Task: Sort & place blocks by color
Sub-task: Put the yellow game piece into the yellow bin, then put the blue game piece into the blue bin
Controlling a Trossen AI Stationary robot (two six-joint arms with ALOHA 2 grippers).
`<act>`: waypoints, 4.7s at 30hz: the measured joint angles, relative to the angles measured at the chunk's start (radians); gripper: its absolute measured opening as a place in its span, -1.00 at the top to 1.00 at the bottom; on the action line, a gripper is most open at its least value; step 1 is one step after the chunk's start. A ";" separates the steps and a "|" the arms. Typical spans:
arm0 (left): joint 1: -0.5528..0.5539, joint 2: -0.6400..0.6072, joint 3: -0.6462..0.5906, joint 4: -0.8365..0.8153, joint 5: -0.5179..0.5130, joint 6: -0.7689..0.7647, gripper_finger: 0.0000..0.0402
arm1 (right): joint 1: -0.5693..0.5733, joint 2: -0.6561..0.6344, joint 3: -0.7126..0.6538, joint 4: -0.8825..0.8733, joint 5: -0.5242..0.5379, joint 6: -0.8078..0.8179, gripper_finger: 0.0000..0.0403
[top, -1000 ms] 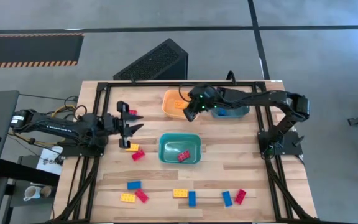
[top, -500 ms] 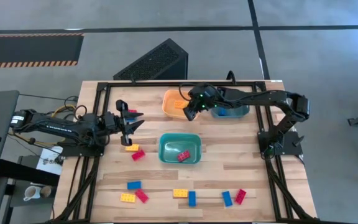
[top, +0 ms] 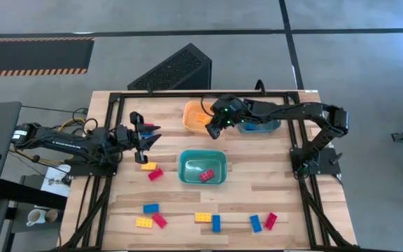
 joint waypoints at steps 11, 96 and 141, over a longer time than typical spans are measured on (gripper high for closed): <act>0.000 0.000 0.000 0.018 0.000 0.024 0.42 | -0.104 0.009 0.002 -0.010 0.004 0.045 0.03; 0.000 0.000 0.000 0.004 0.002 0.012 0.36 | 0.017 -0.225 -0.023 -0.157 0.090 -0.048 -0.06; 0.000 0.000 0.001 0.027 0.002 -0.056 0.30 | 0.081 -0.301 -0.178 -0.030 0.190 -0.033 0.12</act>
